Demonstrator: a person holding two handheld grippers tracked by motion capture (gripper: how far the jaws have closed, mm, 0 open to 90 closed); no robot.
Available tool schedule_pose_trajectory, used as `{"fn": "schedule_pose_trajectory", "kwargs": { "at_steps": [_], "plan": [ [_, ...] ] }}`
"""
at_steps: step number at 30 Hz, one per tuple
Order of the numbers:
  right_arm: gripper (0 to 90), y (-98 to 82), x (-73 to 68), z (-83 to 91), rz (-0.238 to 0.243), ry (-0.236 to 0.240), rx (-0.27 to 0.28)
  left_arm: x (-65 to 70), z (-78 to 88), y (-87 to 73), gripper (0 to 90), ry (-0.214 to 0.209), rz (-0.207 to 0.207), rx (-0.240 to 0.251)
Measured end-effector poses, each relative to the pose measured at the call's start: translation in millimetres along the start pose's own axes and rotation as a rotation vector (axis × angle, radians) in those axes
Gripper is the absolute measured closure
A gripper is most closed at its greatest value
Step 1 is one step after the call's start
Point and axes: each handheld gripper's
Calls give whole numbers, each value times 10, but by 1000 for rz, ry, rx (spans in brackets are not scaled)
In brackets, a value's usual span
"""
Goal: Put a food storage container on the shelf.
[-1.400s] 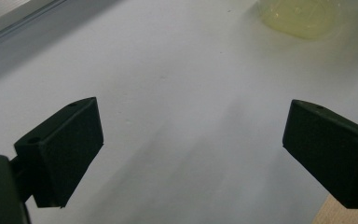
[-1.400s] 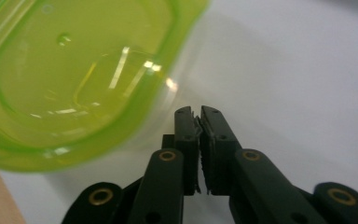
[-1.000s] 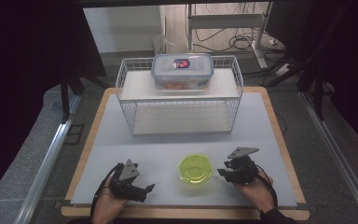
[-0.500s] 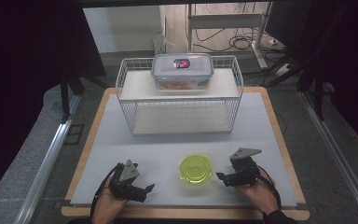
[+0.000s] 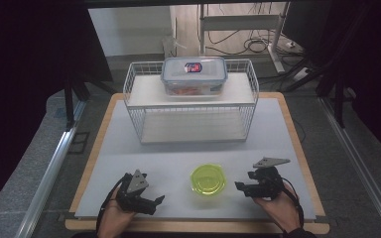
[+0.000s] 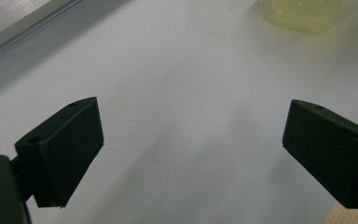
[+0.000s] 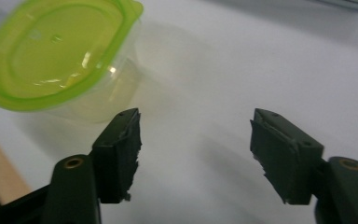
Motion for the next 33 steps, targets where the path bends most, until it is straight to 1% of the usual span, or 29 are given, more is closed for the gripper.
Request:
{"fn": "schedule_pose_trajectory", "kwargs": {
  "at_steps": [3,7,11,16,17,23,25,28,33],
  "plan": [
    [391,-4,-52,53,-15,65,50,0,-2,1,49,1,0,-1],
    [455,9,-160,39,-13,83,69,1,-4,2,49,2,-1,-2],
    [486,49,-201,-15,-46,148,120,2,-9,4,48,3,-4,-2],
    [542,126,-194,-126,-80,172,119,10,-16,4,48,-1,-3,-5],
    [547,136,-184,-150,-90,173,116,8,-17,5,48,-1,-7,-5],
    [586,171,-96,-280,-186,234,109,14,-21,4,48,-4,-4,-7],
    [600,179,-78,-311,-216,245,100,16,-23,4,48,-6,-4,-8],
    [615,189,-43,-350,-262,289,99,18,-25,4,48,-6,-5,-8],
    [664,204,16,-385,-329,336,107,15,-22,4,49,-7,-6,-6]
  ]
}}
Point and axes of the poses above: each handheld gripper's, and its own axes: z roughly backward along the jaws, y roughly out of its top, x roughly to its right, and after that the axes turned 11 degrees about y, right-handed
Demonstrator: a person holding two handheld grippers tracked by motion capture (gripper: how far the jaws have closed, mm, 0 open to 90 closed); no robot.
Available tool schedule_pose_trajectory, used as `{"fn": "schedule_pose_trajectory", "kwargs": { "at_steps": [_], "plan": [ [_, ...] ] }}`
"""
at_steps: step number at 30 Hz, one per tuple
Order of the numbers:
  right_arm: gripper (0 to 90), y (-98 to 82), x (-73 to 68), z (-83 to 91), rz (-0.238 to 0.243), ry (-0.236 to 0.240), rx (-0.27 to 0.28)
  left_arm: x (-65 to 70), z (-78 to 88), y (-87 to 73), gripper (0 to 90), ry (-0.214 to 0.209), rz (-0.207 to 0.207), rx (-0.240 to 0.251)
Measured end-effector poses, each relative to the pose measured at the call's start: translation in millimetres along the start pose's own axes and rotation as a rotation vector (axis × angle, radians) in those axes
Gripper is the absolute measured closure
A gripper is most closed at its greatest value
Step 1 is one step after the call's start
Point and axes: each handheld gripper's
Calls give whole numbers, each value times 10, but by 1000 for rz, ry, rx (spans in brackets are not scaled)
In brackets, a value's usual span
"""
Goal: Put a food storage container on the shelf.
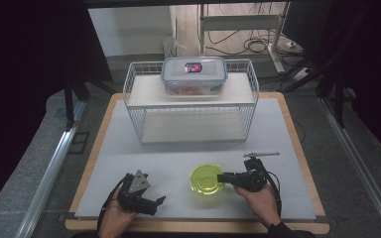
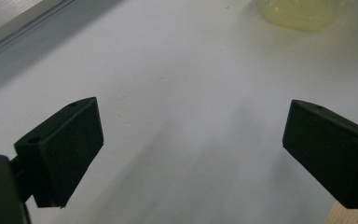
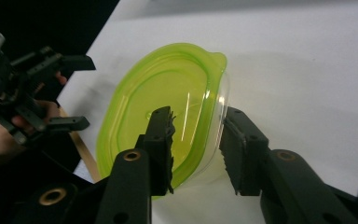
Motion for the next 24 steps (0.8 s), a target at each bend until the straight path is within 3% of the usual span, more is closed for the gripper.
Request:
{"fn": "schedule_pose_trajectory", "kwargs": {
  "at_steps": [4,7,16,24],
  "plan": [
    [760,11,42,14,-41,47,21,-4,4,0,49,2,1,3],
    [792,15,56,17,-45,51,15,-2,6,1,48,2,2,4],
    [805,42,31,24,-49,84,-5,-10,21,5,49,6,1,10],
    [806,130,-29,89,-29,111,27,-12,26,6,49,8,4,13]
  ]
}}
Point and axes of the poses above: each handheld gripper's, and its own axes: z roughly backward along the jaws, y roughly out of its top, x roughly to its right, and after that the axes turned 11 degrees about y, right-handed
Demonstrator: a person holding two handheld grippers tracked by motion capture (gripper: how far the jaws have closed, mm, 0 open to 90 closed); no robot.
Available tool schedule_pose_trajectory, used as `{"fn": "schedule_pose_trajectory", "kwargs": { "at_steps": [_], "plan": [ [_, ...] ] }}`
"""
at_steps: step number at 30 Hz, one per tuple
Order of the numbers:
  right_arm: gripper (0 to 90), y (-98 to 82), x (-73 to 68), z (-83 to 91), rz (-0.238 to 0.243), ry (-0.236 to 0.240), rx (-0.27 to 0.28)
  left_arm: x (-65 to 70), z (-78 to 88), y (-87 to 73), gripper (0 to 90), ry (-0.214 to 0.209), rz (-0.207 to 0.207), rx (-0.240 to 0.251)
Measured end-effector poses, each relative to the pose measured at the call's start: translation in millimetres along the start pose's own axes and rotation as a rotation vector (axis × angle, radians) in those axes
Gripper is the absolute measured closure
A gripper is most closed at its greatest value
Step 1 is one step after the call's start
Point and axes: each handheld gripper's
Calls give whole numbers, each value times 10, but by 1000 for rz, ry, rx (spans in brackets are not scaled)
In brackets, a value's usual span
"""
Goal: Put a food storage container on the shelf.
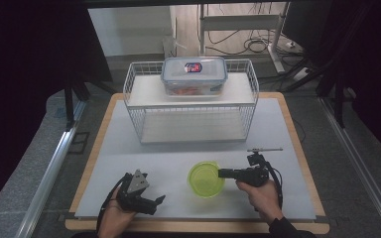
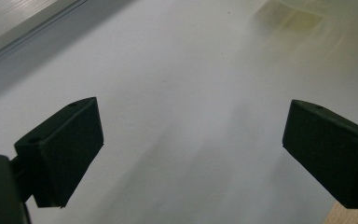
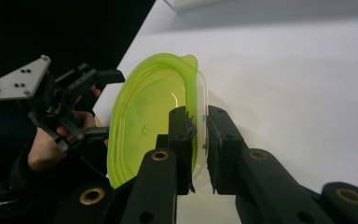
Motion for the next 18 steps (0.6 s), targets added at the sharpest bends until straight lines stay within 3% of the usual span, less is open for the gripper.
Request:
{"fn": "schedule_pose_trajectory", "kwargs": {
  "at_steps": [14,18],
  "plan": [
    [806,182,-120,58,44,5,7,-5,9,1,49,0,0,4],
    [806,242,-152,78,44,11,17,-4,29,10,50,-5,7,29]
  ]
}}
Point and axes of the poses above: each handheld gripper's, and its own axes: z roughly backward along the jaws, y roughly out of its top, x roughly to its right, and after that the axes turned 11 degrees about y, right-handed
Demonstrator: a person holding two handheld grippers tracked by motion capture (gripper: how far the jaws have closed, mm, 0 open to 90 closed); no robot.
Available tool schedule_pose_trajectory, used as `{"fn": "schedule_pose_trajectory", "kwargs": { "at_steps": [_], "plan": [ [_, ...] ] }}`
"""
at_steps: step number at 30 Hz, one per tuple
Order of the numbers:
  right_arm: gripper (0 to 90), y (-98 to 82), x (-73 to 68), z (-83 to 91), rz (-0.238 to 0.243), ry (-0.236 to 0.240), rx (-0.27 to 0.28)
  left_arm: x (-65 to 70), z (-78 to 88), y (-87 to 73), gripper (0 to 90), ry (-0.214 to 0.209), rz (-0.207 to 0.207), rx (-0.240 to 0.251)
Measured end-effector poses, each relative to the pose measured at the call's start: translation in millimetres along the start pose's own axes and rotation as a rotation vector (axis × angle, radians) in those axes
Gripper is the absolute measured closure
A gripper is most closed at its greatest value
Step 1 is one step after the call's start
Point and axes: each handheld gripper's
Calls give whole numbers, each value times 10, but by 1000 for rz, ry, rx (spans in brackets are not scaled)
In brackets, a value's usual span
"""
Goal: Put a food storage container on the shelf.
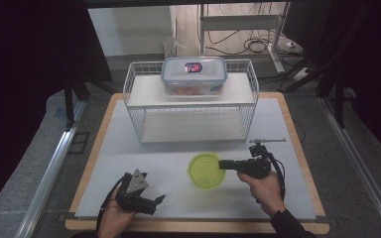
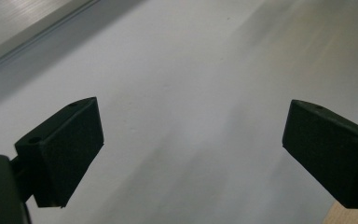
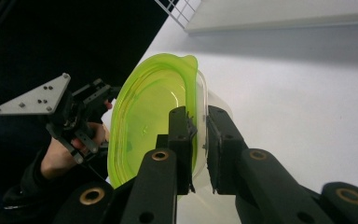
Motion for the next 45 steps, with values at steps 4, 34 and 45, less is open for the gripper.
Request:
{"fn": "schedule_pose_trajectory", "kwargs": {
  "at_steps": [4,34,45],
  "plan": [
    [806,70,-43,28,11,6,10,0,4,0,49,-1,-2,4],
    [806,744,-405,241,64,51,90,10,5,1,46,-4,-4,20],
    [807,1021,-536,310,71,61,118,7,1,-3,46,-5,-8,16]
  ]
}}
Point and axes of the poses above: each handheld gripper's, and its own axes: z roughly backward along the jaws, y roughly out of its top, x roughly to its right, and after that the axes turned 11 degrees about y, right-handed
